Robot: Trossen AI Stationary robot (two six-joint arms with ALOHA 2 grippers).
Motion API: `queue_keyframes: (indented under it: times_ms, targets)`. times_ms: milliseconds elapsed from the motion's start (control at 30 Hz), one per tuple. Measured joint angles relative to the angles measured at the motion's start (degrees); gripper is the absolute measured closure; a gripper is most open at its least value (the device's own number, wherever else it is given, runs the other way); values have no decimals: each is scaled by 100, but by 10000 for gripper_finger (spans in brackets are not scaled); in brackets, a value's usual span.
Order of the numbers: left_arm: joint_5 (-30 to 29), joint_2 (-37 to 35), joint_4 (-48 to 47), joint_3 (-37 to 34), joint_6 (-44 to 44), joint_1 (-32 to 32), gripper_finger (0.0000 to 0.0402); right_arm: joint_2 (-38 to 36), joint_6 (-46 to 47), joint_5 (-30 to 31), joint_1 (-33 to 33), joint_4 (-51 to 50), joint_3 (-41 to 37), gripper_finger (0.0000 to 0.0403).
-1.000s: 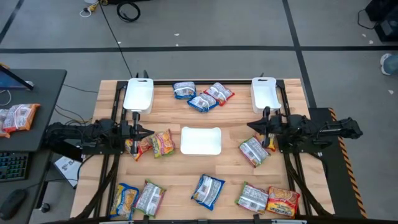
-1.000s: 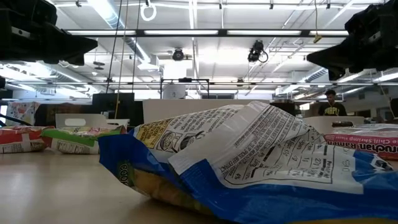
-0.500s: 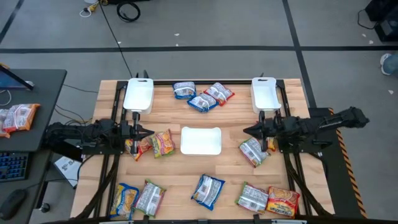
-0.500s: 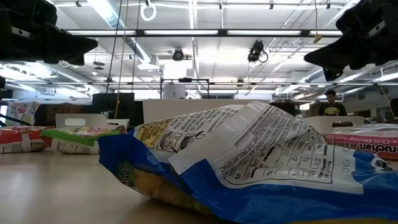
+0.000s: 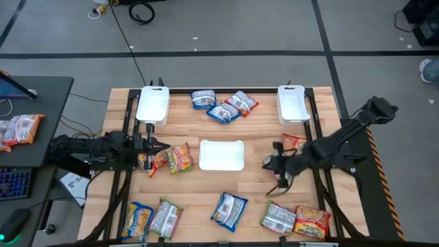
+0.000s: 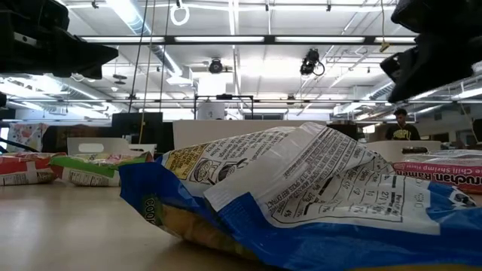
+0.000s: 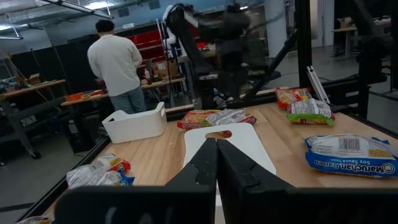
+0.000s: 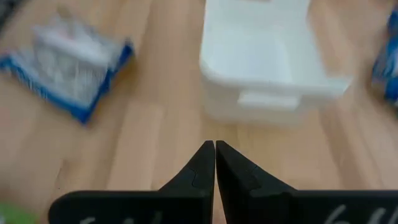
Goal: Sort Maruchan noodles
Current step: Put the green noodle pack into the bottom white bin
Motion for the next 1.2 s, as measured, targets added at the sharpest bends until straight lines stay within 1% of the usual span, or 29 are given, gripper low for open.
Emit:
queue_keyframes:
  times_ms: [133,267,333,400,467,533,600,767,867,1000,1200]
  targets:
    - [1,-1,-1,-2,1,1,395,851,1238,183,413,-1817,932,380]
    - [0,0,-1,-2,0,1,395,1605,2505,196,626,-3242,1583,380]
    - [-1,1,0,0,0,1,395,1905,3067,117,678,-3734,1766,377]
    - [-1,1,1,-2,1,1,395,2150,3437,-192,716,-4078,1860,369]
    - [-1,1,1,-2,0,0,395,2333,3887,-440,715,-4114,1868,352]
    - [-1,0,1,-1,1,1,395,2469,4258,-537,713,-4110,1868,328]
    - [-1,0,1,-1,1,0,395,2617,4403,-562,686,-4095,1868,301]
    - [0,1,1,-1,0,1,395,2800,4468,-638,565,-3921,1866,229]
    - [-1,1,1,-1,1,0,395,2770,4340,-772,504,-3770,1866,196]
    - [0,1,1,0,-1,-1,395,2645,4031,-905,464,-3689,1866,174]
    - [-1,0,1,-2,-1,-1,395,2433,3959,-1113,492,-3473,1866,174]
